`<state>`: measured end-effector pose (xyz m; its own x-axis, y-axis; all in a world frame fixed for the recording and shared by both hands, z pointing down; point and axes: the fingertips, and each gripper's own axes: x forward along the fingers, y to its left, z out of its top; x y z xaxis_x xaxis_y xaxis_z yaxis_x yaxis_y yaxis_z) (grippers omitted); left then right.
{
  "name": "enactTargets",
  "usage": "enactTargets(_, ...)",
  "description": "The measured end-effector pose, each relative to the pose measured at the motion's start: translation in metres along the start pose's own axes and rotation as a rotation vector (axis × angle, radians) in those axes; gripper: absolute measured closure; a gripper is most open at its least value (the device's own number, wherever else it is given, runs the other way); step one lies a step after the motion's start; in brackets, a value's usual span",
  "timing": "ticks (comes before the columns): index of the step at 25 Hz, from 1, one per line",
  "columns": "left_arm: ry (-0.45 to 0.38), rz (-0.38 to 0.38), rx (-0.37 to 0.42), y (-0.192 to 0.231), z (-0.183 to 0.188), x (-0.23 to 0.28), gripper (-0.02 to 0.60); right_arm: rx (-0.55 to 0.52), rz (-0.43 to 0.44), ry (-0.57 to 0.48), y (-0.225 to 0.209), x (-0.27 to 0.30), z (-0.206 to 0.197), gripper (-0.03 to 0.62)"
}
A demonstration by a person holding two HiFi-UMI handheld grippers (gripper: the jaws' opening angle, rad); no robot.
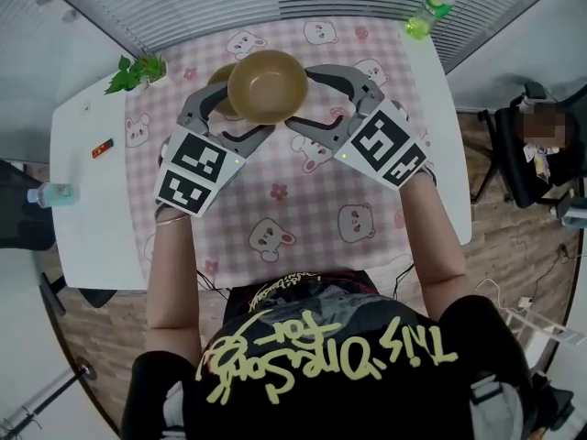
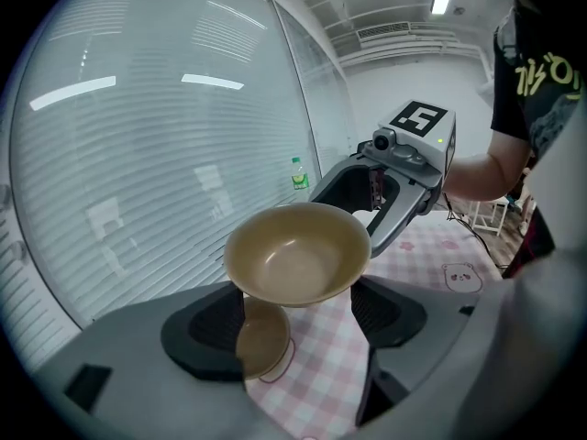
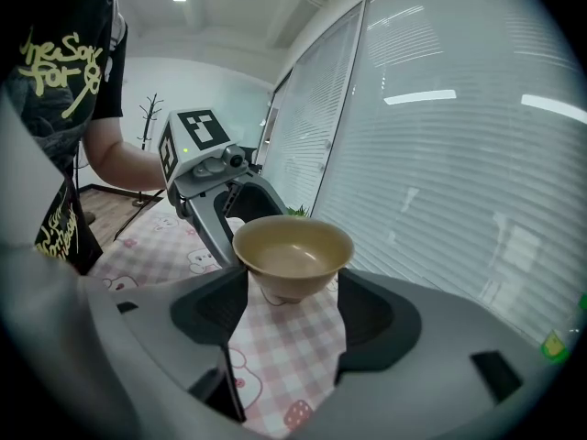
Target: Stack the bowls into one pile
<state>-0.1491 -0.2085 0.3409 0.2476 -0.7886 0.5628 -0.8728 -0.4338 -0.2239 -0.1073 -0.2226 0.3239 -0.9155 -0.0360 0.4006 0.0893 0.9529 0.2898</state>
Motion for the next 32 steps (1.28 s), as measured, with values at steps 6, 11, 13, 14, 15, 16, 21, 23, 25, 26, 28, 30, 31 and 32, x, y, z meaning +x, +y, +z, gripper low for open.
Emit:
enactTargets(6, 0.003, 0.024, -0.019, 0.012, -0.01, -0.009, 0.216, -0.015, 0.024, 0.001, 0.004, 0.016, 0.008, 0.283)
enactTargets(11, 0.013, 0.032, -0.029, 0.021, -0.02, -0.011, 0.216, -0.009, 0.04, 0.002, 0.005, 0.03, 0.01, 0.284)
enactTargets(13, 0.017, 0.031, -0.036, 0.025, -0.024, -0.011, 0.215, -0.003, 0.047, 0.004, 0.005, 0.035, 0.009, 0.283)
enactTargets(14, 0.019, 0.032, -0.038, 0.026, -0.026, -0.011, 0.215, -0.002, 0.049, 0.006, 0.005, 0.038, 0.009, 0.283)
enactTargets(15, 0.022, 0.034, -0.04, 0.028, -0.029, -0.01, 0.215, -0.001, 0.051, 0.009, 0.005, 0.041, 0.008, 0.283)
enactTargets(16, 0.024, 0.035, -0.042, 0.03, -0.031, -0.009, 0.215, -0.001, 0.053, 0.012, 0.005, 0.044, 0.007, 0.283)
enactTargets(21, 0.033, 0.035, -0.053, 0.037, -0.042, -0.003, 0.215, 0.011, 0.062, 0.022, 0.005, 0.058, 0.001, 0.283)
enactTargets(23, 0.04, 0.036, -0.055, 0.039, -0.047, -0.001, 0.213, 0.019, 0.066, 0.028, 0.005, 0.062, -0.002, 0.283)
enactTargets(25, 0.046, 0.036, -0.056, 0.04, -0.051, 0.002, 0.212, 0.028, 0.069, 0.033, 0.006, 0.066, -0.006, 0.283)
enactTargets(26, 0.049, 0.036, -0.056, 0.041, -0.053, 0.003, 0.212, 0.032, 0.07, 0.035, 0.005, 0.068, -0.007, 0.283)
enactTargets(28, 0.052, 0.034, -0.056, 0.043, -0.056, 0.005, 0.212, 0.038, 0.072, 0.038, 0.005, 0.072, -0.01, 0.283)
enactTargets(30, 0.056, 0.032, -0.06, 0.043, -0.059, 0.007, 0.212, 0.042, 0.073, 0.042, 0.006, 0.075, -0.013, 0.283)
enactTargets(31, 0.058, 0.032, -0.062, 0.044, -0.061, 0.008, 0.212, 0.044, 0.074, 0.043, 0.006, 0.076, -0.014, 0.283)
enactTargets(32, 0.06, 0.032, -0.063, 0.045, -0.062, 0.009, 0.212, 0.045, 0.075, 0.045, 0.006, 0.078, -0.015, 0.283)
